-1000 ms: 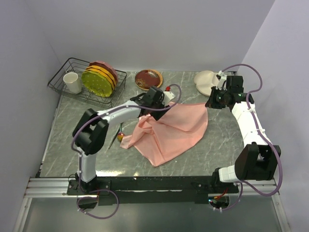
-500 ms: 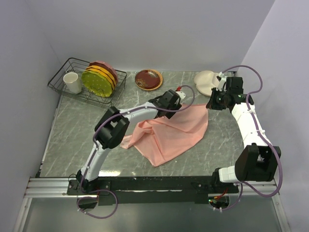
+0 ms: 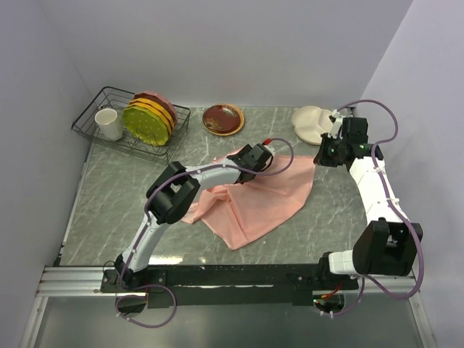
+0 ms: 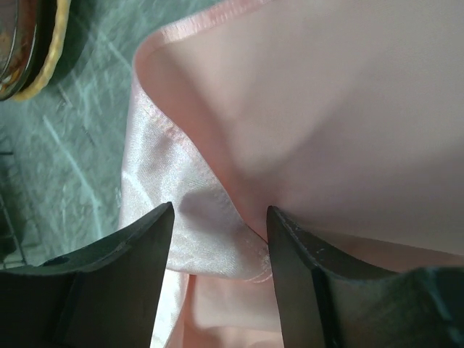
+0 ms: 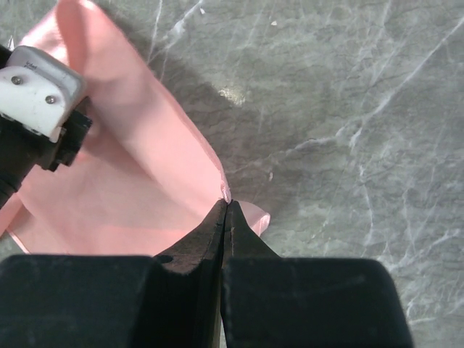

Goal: Fold the napkin into a case and place the utensils inside
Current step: Pick up the crumpled napkin from the center of the board.

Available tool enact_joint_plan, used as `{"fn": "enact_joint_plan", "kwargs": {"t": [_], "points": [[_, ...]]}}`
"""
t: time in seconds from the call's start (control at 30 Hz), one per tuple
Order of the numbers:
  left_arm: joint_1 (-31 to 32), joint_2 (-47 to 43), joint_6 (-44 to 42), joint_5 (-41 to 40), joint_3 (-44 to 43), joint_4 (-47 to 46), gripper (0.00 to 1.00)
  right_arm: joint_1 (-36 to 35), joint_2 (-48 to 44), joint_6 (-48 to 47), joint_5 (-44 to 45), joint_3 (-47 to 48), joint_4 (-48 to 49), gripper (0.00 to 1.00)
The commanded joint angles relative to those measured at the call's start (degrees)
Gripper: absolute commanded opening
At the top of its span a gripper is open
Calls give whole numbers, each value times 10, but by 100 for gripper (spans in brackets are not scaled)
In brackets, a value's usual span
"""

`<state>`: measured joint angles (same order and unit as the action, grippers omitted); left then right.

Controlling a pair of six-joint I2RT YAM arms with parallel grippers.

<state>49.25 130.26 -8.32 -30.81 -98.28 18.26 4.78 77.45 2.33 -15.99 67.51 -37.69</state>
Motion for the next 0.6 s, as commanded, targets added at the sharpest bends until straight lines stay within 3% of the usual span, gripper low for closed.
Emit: {"fn": "enact_joint_plan", "kwargs": {"t": [0.0, 0.23, 0.37, 0.53, 0.57], "points": [[-12, -39, -14, -41, 34, 34, 58, 11, -32, -12, 9, -2, 14, 0], [-28, -76, -11, -43, 42, 54, 50, 17, -46, -15, 2, -9, 19, 0], [-39, -94, -6, -33, 46, 63, 30, 16, -49, -14, -2, -7, 19, 0], [-65, -123, -9, -11, 27, 90, 26, 17, -56, -15, -5, 0, 16, 0], [-70, -130, -11, 7, 24, 95, 16, 17, -56, -15, -7, 1, 16, 0]]}}
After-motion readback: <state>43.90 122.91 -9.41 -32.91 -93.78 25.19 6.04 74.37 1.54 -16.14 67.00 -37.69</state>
